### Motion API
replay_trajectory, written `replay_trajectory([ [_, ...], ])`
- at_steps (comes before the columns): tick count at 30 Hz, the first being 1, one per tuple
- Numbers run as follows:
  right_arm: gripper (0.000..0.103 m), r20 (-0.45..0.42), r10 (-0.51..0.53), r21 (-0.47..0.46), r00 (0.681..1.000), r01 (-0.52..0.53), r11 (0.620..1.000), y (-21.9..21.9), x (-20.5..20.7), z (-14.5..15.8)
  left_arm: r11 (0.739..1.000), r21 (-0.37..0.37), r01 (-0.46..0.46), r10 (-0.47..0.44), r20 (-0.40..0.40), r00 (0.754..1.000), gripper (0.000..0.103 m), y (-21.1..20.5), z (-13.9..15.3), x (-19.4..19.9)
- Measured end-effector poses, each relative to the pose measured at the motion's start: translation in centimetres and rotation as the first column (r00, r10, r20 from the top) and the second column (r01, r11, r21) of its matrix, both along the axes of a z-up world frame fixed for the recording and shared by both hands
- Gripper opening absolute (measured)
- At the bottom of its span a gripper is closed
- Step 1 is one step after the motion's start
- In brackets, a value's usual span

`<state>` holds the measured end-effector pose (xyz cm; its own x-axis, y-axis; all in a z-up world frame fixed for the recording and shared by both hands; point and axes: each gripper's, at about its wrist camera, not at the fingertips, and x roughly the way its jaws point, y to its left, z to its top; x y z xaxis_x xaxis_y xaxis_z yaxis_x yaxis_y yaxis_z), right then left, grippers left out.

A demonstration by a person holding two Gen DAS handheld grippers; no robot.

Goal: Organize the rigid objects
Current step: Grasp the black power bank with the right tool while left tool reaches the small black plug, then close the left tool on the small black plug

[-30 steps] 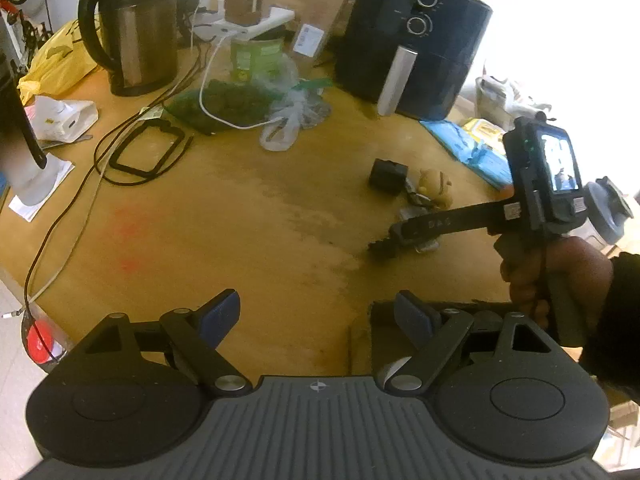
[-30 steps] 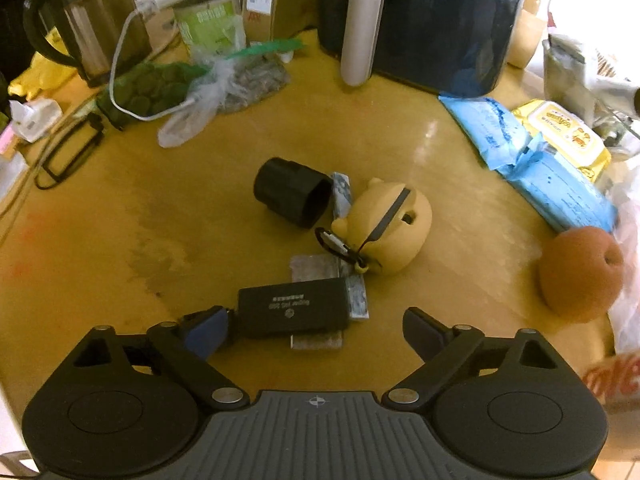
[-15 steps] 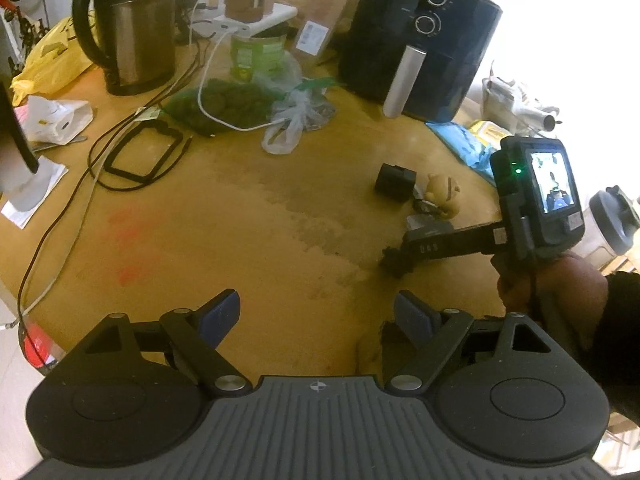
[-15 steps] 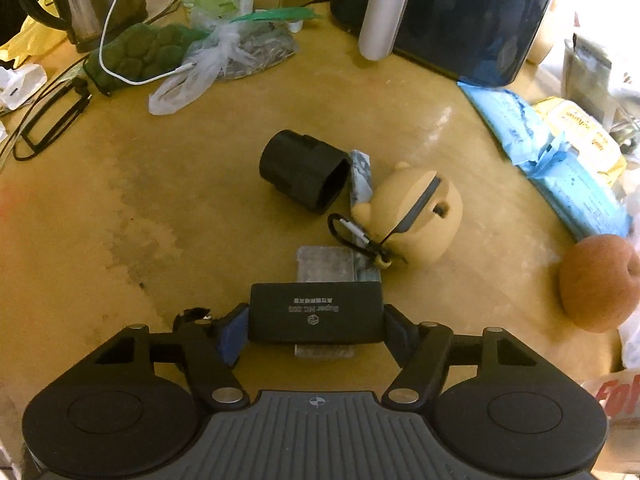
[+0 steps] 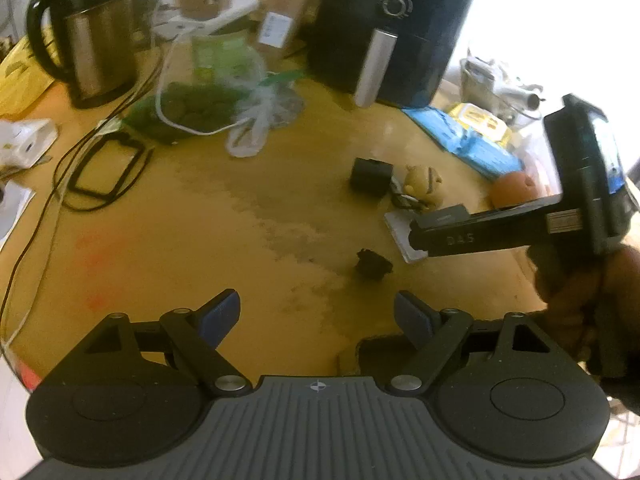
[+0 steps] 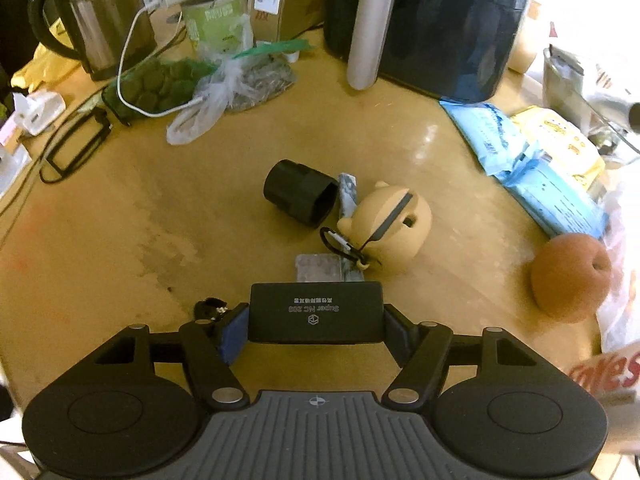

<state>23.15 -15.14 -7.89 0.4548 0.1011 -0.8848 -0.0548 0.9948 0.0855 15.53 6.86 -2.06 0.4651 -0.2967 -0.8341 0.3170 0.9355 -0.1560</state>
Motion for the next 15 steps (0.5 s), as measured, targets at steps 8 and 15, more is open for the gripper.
replay_trajectory([
  [8,0.071,-0.022,-0.054,-0.003,0.998,0.054,0.999,-1.6,-2.2,2.5,0.994,0.006,0.113,-0.113,-0.001,0.994,0.084,-2.8,-1.5,1.8],
  [15,0.071,-0.048,-0.117,-0.009,0.992,0.117,0.993,-3.4,-4.2,4.6,0.973,0.041,0.227,-0.227,-0.013,0.974,0.082,-5.7,-3.8,3.5],
])
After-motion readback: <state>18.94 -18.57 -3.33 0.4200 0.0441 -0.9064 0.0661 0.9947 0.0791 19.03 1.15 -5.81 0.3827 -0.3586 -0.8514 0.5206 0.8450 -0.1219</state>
